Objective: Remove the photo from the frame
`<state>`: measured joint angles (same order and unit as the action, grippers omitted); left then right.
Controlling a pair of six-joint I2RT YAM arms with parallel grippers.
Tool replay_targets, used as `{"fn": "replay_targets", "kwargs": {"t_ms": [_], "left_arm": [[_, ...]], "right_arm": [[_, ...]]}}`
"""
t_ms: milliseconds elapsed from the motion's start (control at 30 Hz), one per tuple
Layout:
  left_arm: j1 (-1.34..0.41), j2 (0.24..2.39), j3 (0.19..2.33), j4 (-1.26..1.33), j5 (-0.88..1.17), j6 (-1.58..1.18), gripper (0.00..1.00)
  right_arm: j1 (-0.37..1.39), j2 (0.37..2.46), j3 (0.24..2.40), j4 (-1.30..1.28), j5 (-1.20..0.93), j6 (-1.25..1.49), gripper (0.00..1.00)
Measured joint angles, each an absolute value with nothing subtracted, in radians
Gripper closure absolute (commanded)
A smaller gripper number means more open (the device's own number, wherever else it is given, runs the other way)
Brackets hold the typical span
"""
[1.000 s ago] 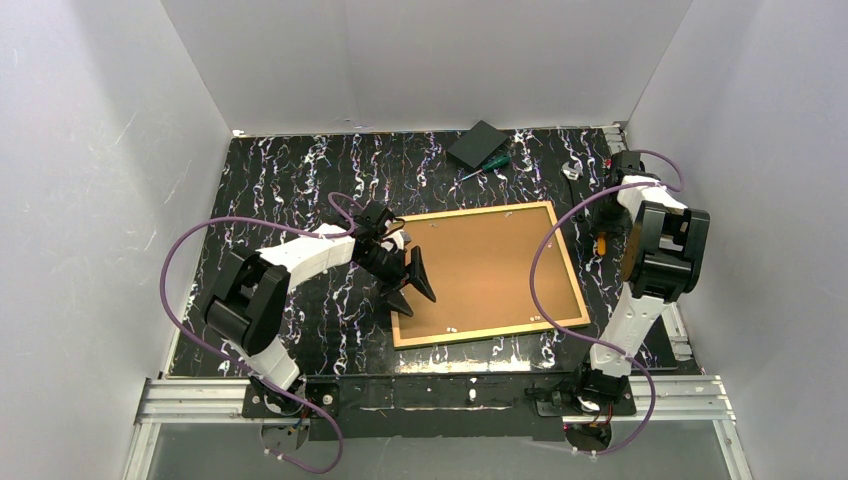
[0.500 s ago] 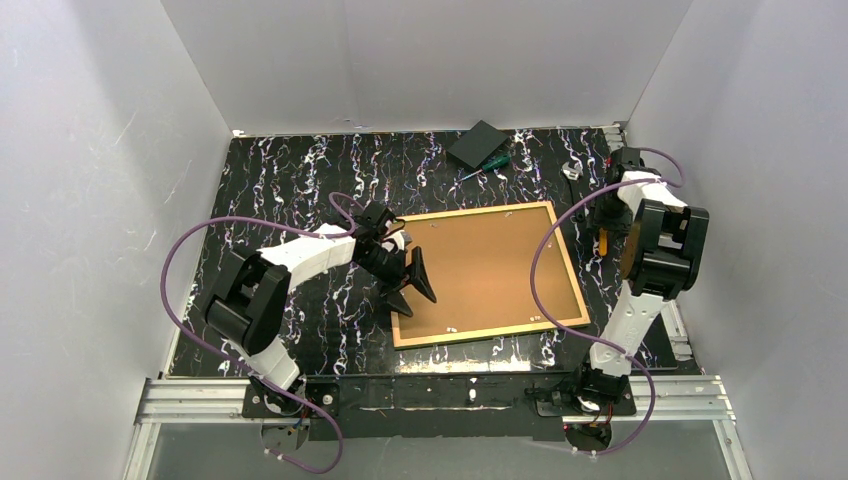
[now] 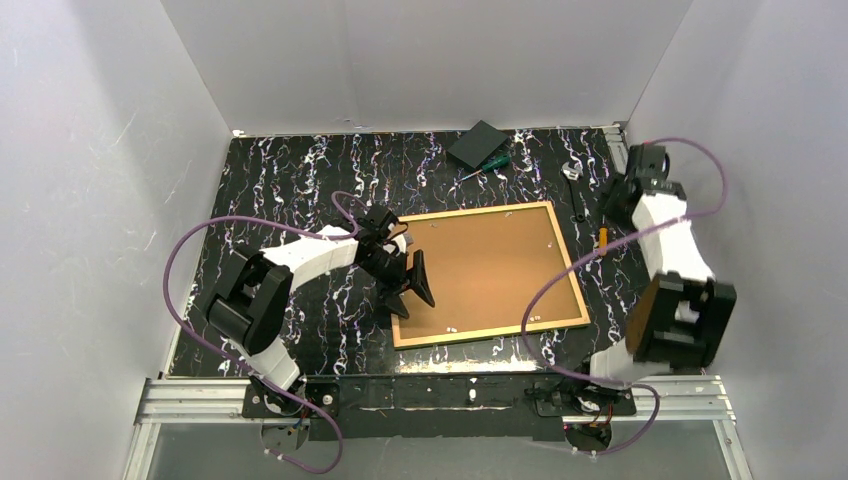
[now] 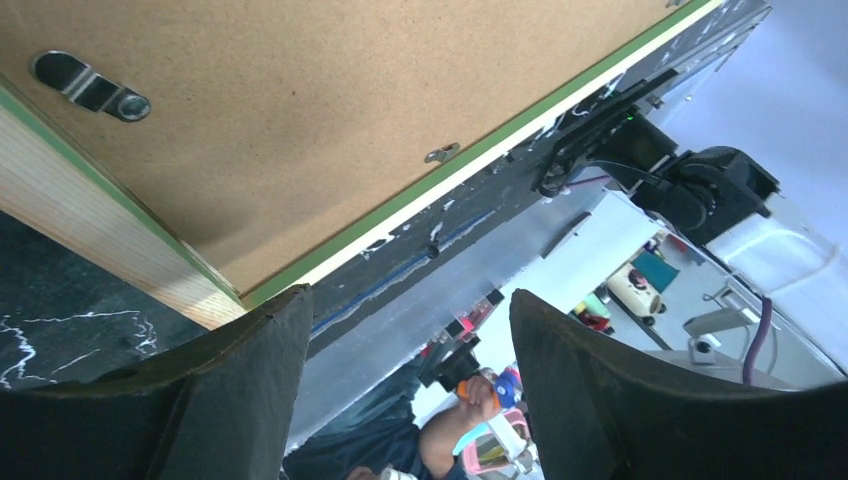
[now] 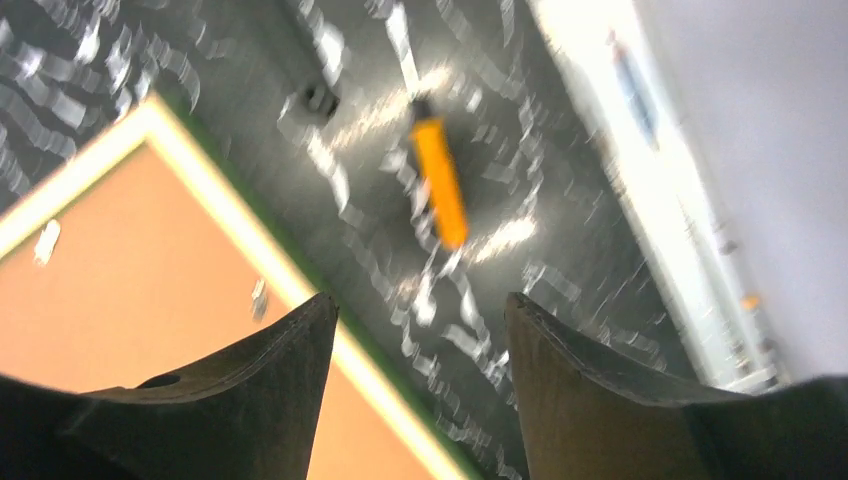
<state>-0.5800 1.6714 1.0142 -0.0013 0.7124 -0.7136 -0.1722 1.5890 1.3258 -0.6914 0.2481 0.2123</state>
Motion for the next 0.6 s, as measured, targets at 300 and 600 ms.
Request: {"fn": "replay_targets", "kwargs": {"t_ms": [300, 600], "left_arm": [[-0.633, 1.639, 1.013, 0.005, 0.603, -0.604, 0.19], [-0.741, 1.535, 0.995, 0.04, 0.496, -0.45, 0.12]], "right_arm": [[-0.019, 1.051, 0.841, -0.591, 0.021, 0.379, 0.21], [-0.02, 0.79, 0.651, -0.575, -0.076, 0.436, 0.22]]}}
